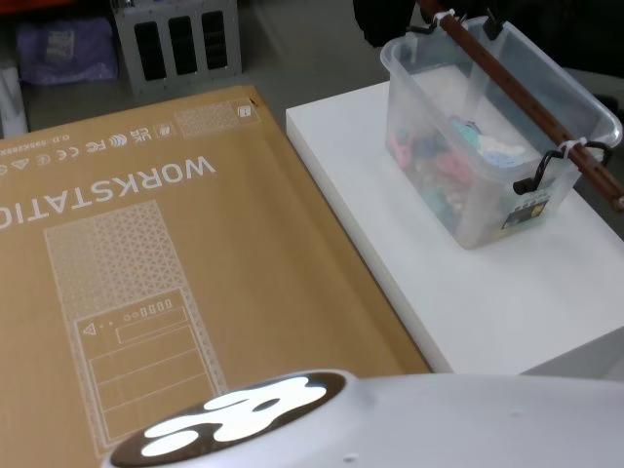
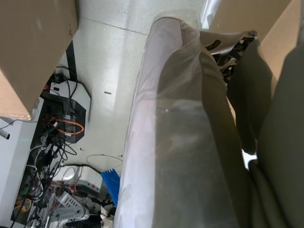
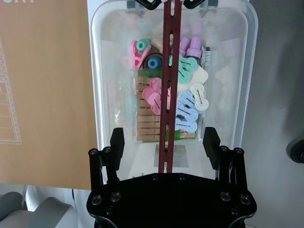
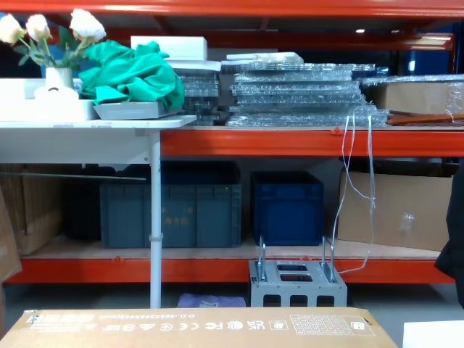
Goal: Use one hand to grasp the basket and place it at the designated location.
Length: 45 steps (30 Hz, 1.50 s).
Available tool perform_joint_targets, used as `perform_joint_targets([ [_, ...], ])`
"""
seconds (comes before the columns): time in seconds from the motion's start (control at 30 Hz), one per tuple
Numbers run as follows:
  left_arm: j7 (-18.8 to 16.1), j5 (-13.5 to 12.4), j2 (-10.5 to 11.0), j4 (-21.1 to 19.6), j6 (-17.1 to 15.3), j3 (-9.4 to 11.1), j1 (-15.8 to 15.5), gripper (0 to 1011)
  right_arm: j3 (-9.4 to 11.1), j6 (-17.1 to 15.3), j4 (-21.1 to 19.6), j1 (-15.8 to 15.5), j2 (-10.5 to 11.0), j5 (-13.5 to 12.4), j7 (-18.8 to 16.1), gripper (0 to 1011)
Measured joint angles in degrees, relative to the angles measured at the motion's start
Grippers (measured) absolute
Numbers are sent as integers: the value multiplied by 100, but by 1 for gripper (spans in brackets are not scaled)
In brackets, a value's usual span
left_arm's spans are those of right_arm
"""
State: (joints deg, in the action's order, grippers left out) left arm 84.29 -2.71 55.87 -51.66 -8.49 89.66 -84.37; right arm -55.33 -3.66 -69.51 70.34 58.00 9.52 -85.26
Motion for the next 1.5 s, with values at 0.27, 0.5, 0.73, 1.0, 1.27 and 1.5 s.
perform_joint_targets([
  [0.27, 0, 0, 0, 0, 0, 0, 0, 0, 0, 0, 0, 0, 0, 0, 0, 1000],
  [0.5, 0, 0, 0, 0, 0, 0, 0, 0, 0, 0, 0, 0, 0, 0, 0, 1000],
  [0.73, 0, 0, 0, 0, 0, 0, 0, 0, 0, 0, 0, 0, 0, 0, 0, 1000],
  [1.0, 0, 0, 0, 0, 0, 0, 0, 0, 0, 0, 0, 0, 0, 0, 0, 1000],
  [1.27, 0, 0, 0, 0, 0, 0, 0, 0, -31, -19, 60, -10, -47, 56, -47, 1000],
  [1.5, 0, 0, 0, 0, 0, 0, 0, 0, -115, -29, 227, -9, -158, 148, -127, 1000],
])
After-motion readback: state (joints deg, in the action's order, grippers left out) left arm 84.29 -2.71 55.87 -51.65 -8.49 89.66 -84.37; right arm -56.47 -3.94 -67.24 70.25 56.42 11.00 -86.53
